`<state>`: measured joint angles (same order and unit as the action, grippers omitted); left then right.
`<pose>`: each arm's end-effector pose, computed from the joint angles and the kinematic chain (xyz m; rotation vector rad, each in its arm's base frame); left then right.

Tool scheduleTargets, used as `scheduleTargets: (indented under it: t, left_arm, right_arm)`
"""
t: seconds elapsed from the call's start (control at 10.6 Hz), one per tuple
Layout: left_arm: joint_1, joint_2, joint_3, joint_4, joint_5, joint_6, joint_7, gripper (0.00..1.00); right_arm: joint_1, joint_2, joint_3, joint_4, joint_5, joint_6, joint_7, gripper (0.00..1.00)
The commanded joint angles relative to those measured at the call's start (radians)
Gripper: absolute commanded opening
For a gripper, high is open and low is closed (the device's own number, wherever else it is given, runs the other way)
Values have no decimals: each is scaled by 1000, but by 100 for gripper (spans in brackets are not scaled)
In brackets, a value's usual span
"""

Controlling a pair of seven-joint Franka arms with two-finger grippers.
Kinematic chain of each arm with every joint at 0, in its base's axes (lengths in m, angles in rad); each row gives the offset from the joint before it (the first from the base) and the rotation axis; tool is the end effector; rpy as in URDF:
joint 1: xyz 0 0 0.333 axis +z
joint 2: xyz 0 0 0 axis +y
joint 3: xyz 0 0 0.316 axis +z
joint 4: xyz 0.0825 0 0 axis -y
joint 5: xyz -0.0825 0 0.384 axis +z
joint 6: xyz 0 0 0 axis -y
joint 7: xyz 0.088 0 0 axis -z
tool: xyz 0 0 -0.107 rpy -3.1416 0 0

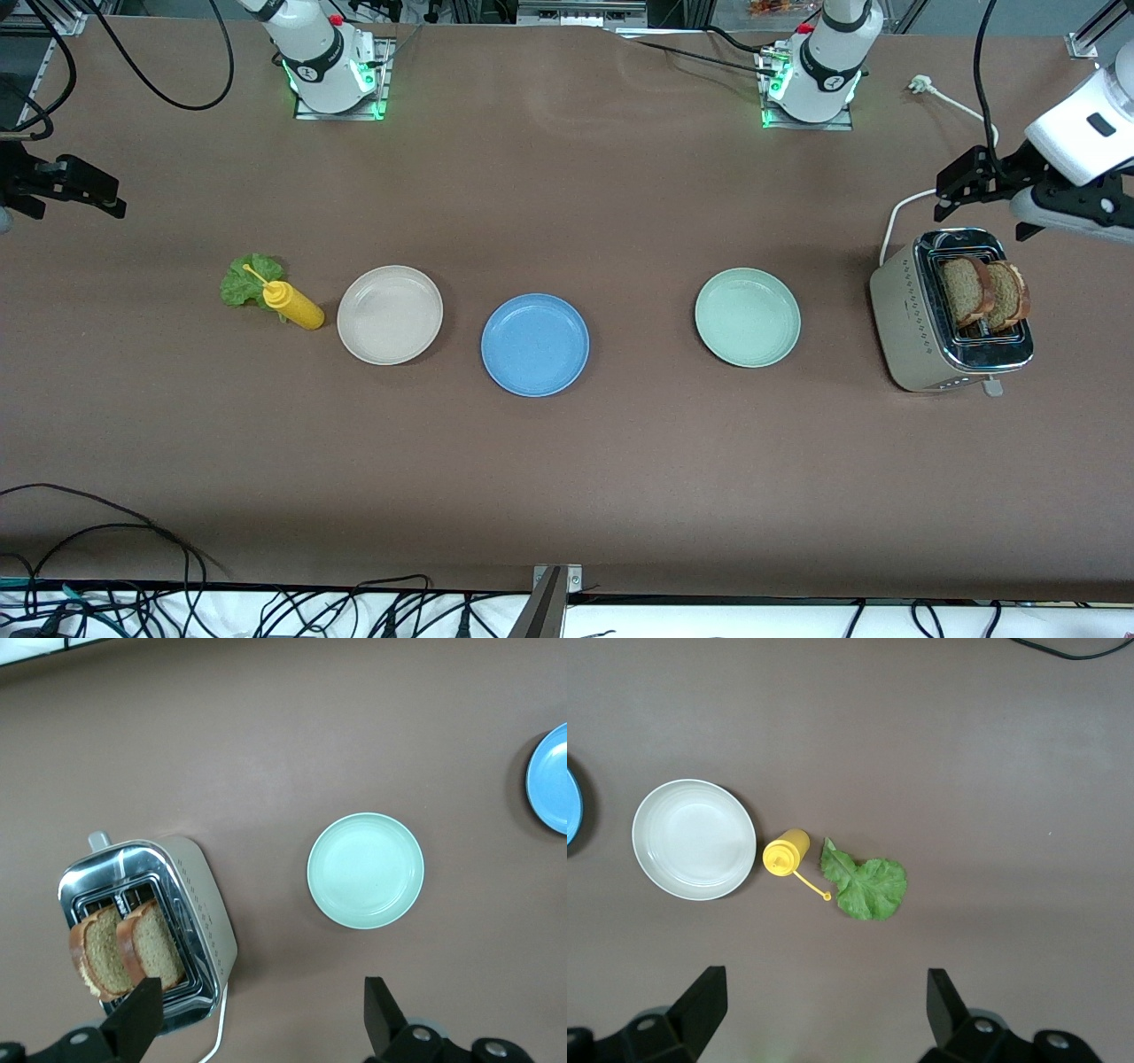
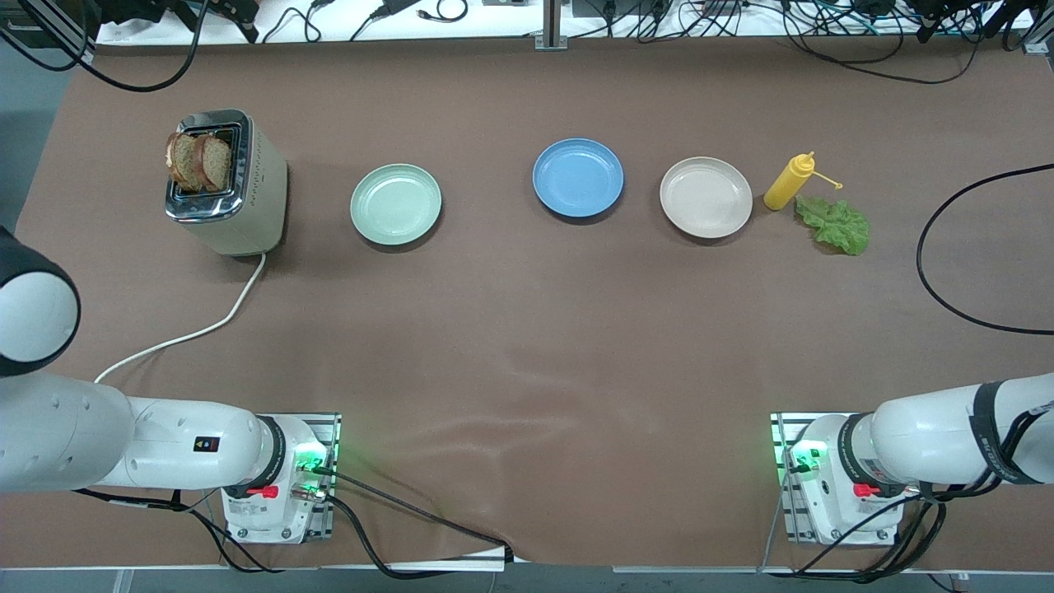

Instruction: Make sandwich in blue plate with both arms

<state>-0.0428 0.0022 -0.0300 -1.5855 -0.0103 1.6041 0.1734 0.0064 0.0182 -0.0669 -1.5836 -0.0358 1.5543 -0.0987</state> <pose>0.5567 -0.0417 0.6193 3.1083 -0.3842 0.0265 0.5562 -0.0372 0.6070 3.1069 0.0597 -0.0781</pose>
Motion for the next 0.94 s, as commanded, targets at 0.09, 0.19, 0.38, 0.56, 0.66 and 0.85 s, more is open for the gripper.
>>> scheduleTargets:
  t: [0.09, 0.19, 0.38, 0.56, 0.66, 0.85]
  left_arm:
    - [-6, 75, 4, 119, -13, -36, -8, 100]
    - [-8, 75, 4, 119, -14, -36, -9, 100]
    - [-8, 68, 5, 111, -14, -39, -6, 100]
    - [-8, 65, 5, 110, -13, -46, -8, 100]
    - [-6, 61, 7, 108, -14, -46, -8, 100]
    - [7, 48, 5, 102, -14, -55, -8, 100]
  right_arm:
    - [0, -20, 1, -21, 17, 7, 10, 100]
    - [0, -20, 2, -16, 16, 3, 10, 100]
    - [0, -20, 1, -12, 16, 3, 10, 100]
    - [0, -18, 1, -9, 16, 1, 11, 100]
    - [0, -18, 2, -9, 14, 0, 10, 100]
    - [0, -18, 2, -7, 16, 0, 10, 100]
